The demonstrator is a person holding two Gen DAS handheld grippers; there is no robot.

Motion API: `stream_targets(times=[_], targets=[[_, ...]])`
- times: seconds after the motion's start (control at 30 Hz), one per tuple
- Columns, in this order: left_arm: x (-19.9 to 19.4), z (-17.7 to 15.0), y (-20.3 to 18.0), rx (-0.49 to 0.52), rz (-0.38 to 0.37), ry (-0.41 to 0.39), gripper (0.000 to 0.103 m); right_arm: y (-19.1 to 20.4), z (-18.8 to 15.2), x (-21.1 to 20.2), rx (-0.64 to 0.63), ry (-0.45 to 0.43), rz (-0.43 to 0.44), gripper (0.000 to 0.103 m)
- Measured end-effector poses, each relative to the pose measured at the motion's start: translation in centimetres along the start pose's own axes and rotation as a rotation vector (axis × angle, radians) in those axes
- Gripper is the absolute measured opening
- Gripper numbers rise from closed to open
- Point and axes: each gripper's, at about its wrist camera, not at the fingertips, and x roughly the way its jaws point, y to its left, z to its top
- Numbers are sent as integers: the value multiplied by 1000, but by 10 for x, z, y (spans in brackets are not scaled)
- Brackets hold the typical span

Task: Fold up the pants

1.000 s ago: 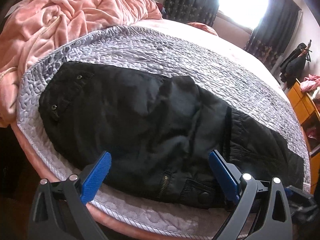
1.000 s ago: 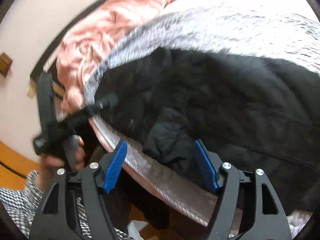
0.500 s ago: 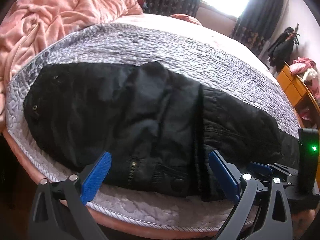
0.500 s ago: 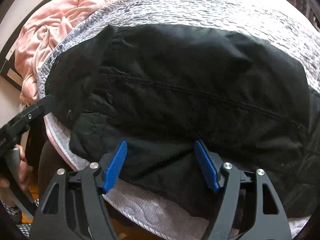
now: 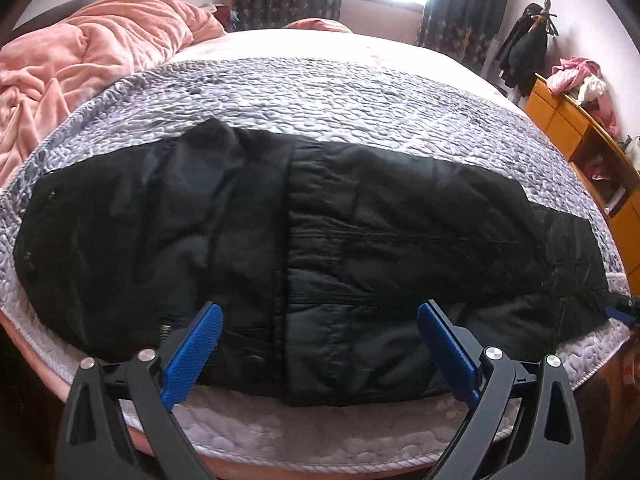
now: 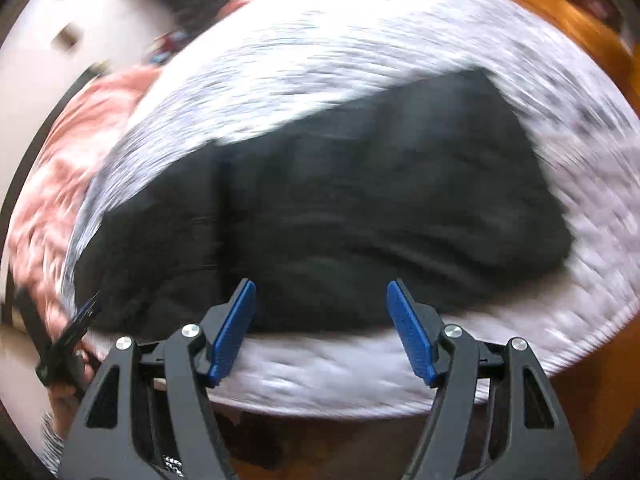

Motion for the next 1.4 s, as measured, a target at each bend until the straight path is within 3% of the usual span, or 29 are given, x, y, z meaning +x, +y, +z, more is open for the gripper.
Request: stream_targets(times=[0.23,0.43,0.5,0.53,0.57,0.6,0.73,0.87,1.03,1.2,1.4], targets=[[10,0,-12,-37,-38,38,98,-78,-6,3,199,6,-20,68],[14,1,-23,-25,-52,49,98,-91,2,22,244,-37,-15,67],[16,1,-20,-34,-56,59,98,-92,9,23,263,-69,-12,59],[16,1,-19,-41,-59,63,98,-91,13,25,267,-77,-19,44],[17,0,-17,-50,-59,69,98,-92,15,25,271,-83,-21,17],[19,0,-13,-61,-56,75,98,-94,16,23,290,-95,24,10],[19,-2,-2,-88,-41,72,98,-86,20,-6,268,-175,96,6],[8,3,11,-117,-39,41,98,-32,27,-43,129,-254,155,5],[-14,13,34,-121,-6,-35,98,85,37,-74,-174,-315,231,5],[-33,16,75,-190,38,-84,98,195,29,-51,-419,-244,283,6],[-49,13,126,-294,125,-111,99,289,0,33,-602,-55,250,6]])
